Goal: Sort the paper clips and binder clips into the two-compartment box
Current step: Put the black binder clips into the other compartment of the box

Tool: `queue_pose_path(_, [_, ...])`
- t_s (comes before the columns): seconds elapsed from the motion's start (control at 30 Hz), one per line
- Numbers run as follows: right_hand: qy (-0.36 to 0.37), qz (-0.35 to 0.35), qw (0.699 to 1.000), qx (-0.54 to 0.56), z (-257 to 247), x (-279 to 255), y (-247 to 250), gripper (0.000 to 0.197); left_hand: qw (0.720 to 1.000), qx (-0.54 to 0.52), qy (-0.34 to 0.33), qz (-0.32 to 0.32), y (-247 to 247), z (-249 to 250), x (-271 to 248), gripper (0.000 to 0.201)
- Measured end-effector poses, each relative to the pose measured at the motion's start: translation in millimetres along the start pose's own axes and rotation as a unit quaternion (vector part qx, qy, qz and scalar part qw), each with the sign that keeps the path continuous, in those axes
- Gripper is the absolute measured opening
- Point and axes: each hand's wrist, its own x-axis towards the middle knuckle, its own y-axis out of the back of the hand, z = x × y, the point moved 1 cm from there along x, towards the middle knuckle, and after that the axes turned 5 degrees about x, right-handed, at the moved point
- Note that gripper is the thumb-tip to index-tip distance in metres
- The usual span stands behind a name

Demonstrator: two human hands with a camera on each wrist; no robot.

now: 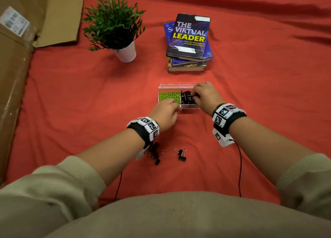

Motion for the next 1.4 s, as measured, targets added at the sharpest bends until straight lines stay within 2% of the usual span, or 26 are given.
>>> queue_pose_path(0.07, [0.042,0.018,0.999,0.006,-12,-13,-4,0.014,0.999,-0.027,0.018,-0.043,-3,-11,-23,0.019])
queue_pose_path(0.1, [0.056,-0.010,0.998,0.020,-20,-23,-9,0.015,0.997,-0.026,0.027,-0.065,-4,-16,-36,0.017])
queue_pose_path(0.17, [0.074,-0.129,0.988,0.045,-41,-50,-24,0.018,0.994,-0.015,0.033,-0.102,-8,-29,-61,0.018])
queue_pose_path(0.27, [0.099,-0.307,0.946,0.016,-67,-93,-51,0.034,0.994,-0.013,0.017,-0.110,-16,-48,-93,0.033])
queue_pose_path(0.37, [0.117,-0.358,0.923,-0.078,-75,-119,-70,0.053,0.996,-0.005,0.018,-0.089,-20,-59,-110,0.049])
queue_pose_path(0.47, [0.095,-0.347,0.927,-0.102,-75,-123,-74,0.043,0.994,0.004,0.024,-0.108,-22,-59,-114,0.051])
queue_pose_path(0.57, [0.078,-0.331,0.937,-0.081,-72,-124,-75,0.031,0.992,0.007,0.016,-0.124,-24,-55,-113,0.035])
queue_pose_path(0.67, [0.067,-0.311,0.946,-0.062,-66,-127,-77,0.028,0.991,0.005,0.030,-0.131,-22,-53,-111,0.024])
queue_pose_path(0.83, [0.039,-0.252,0.967,0.007,-60,-125,-80,0.021,0.991,-0.035,0.063,-0.108,-23,-51,-108,0.017])
queue_pose_path(0.93, [-0.028,-0.201,0.974,0.102,-53,-119,-76,0.015,0.986,-0.090,0.111,-0.085,-24,-51,-103,0.014])
queue_pose_path(1.07, [-0.078,-0.063,0.976,0.193,-46,-90,-52,0.012,0.970,-0.146,0.185,-0.060,-24,-49,-97,0.017])
queue_pose_path(1.17, [-0.103,0.025,0.977,0.184,-40,-50,-21,0.011,0.957,-0.185,0.218,-0.047,-25,-48,-94,0.018])
queue_pose_path(1.23, [-0.116,0.057,0.979,0.159,-33,-24,-3,0.013,0.954,-0.193,0.225,-0.039,-26,-48,-91,0.017])
queue_pose_path(1.33, [-0.133,0.054,0.982,0.124,-21,3,5,0.016,0.962,-0.160,0.214,-0.047,-27,-50,-87,0.028])
queue_pose_path(1.4, [-0.134,0.014,0.988,0.078,-15,9,2,0.019,0.973,-0.126,0.186,-0.061,-29,-51,-87,0.036])
